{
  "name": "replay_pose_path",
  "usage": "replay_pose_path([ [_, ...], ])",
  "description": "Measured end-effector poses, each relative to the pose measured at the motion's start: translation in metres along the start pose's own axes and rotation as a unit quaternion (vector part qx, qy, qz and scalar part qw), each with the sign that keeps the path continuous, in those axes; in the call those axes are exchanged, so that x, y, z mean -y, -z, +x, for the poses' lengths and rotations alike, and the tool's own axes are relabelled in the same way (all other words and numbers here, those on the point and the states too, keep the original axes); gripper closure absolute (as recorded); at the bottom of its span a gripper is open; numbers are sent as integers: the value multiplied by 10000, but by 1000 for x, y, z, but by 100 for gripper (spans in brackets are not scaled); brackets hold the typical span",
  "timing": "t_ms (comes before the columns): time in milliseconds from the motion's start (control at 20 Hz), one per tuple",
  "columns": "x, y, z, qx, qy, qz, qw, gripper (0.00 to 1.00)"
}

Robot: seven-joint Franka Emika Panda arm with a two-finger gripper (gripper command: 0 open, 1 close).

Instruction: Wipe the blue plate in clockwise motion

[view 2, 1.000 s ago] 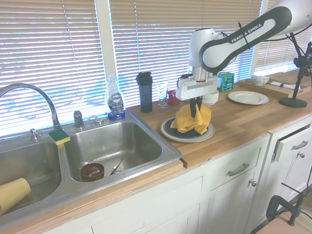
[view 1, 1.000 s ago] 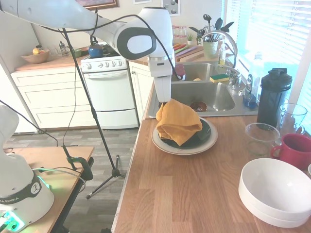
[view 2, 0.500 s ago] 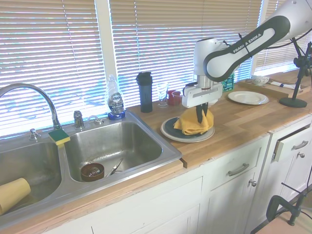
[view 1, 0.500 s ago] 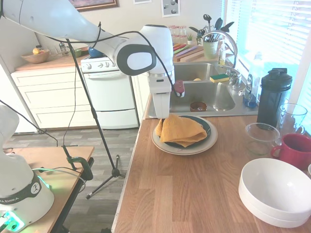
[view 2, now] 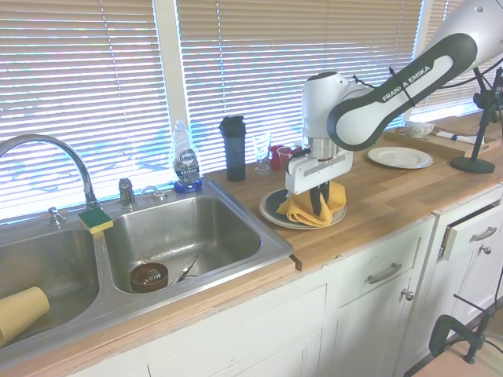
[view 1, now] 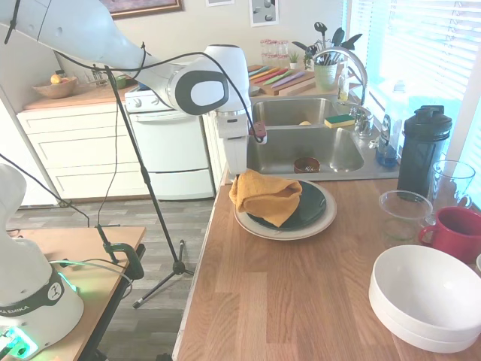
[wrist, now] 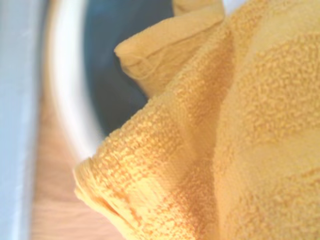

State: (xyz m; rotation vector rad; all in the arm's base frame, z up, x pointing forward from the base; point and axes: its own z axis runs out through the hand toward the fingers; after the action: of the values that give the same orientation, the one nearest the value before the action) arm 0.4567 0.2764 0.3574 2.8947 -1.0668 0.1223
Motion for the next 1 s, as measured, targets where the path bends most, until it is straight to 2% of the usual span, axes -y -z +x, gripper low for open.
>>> replay_pose_path([
  [500, 46, 7, 10, -51, 4, 181, 9998, 100],
  [750, 62, 15, 47, -53, -263, 188, 9995, 100],
  [1000, 59, 15, 94, -63, -598, 154, 9981, 100],
])
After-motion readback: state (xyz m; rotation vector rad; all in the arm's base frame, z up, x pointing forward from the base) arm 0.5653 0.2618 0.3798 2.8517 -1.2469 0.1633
